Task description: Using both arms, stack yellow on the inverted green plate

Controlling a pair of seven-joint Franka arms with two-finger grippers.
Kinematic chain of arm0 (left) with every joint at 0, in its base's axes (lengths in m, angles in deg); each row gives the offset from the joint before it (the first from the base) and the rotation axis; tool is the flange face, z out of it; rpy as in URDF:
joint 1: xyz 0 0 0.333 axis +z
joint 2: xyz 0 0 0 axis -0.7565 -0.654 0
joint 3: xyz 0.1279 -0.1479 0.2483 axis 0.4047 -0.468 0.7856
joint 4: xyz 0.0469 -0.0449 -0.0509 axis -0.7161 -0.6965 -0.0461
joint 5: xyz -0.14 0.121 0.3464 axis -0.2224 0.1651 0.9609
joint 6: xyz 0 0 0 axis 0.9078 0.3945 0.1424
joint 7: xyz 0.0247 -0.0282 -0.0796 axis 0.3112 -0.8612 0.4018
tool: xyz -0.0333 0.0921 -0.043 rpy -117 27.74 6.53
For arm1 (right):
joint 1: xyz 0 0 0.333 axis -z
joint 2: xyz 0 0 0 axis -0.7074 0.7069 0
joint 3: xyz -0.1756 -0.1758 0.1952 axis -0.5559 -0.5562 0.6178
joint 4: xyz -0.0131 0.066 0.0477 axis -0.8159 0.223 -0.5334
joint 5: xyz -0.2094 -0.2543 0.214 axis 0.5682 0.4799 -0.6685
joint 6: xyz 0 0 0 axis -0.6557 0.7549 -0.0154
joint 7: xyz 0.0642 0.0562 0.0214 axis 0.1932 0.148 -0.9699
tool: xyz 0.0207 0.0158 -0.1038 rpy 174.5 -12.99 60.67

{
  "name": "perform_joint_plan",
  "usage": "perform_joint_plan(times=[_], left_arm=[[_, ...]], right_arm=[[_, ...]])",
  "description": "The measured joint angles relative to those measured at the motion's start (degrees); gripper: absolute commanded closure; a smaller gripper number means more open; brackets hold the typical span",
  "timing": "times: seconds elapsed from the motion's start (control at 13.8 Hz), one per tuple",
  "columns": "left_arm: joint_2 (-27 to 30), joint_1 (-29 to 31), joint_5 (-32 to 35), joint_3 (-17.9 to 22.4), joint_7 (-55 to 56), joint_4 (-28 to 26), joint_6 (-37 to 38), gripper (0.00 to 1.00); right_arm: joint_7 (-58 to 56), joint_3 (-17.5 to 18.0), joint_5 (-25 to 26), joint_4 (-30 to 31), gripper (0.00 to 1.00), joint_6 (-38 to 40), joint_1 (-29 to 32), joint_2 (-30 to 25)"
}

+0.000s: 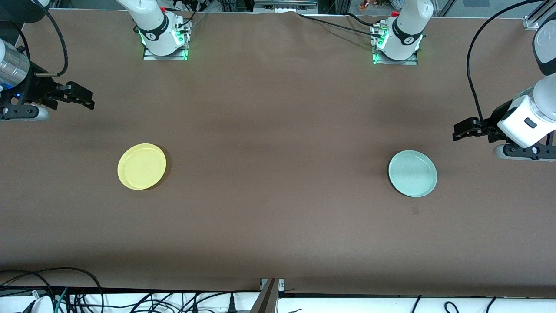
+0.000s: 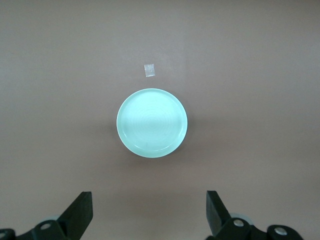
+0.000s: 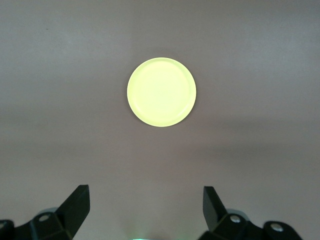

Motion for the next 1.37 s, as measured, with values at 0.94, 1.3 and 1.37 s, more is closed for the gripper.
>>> perform_joint_plan(times=[0.94,1.3,1.37], left_arm=[[-2.0,0.2,0.0,0.1,0.0,1.6,0.1,0.00],[-5.4,3.1,0.0,0.5,-1.4,1.7,0.0,0.00],[-6.4,3.7,-0.3,0.6,-1.4,1.7,-0.5,0.00]], right_arm=[[0.0,0.0,0.0,0.0,0.00,0.2,0.0,0.0],[0.0,0.0,0.0,0.0,0.00,0.2,0.0,0.0],[0.0,0.0,0.0,0.0,0.00,0.2,0.0,0.0]])
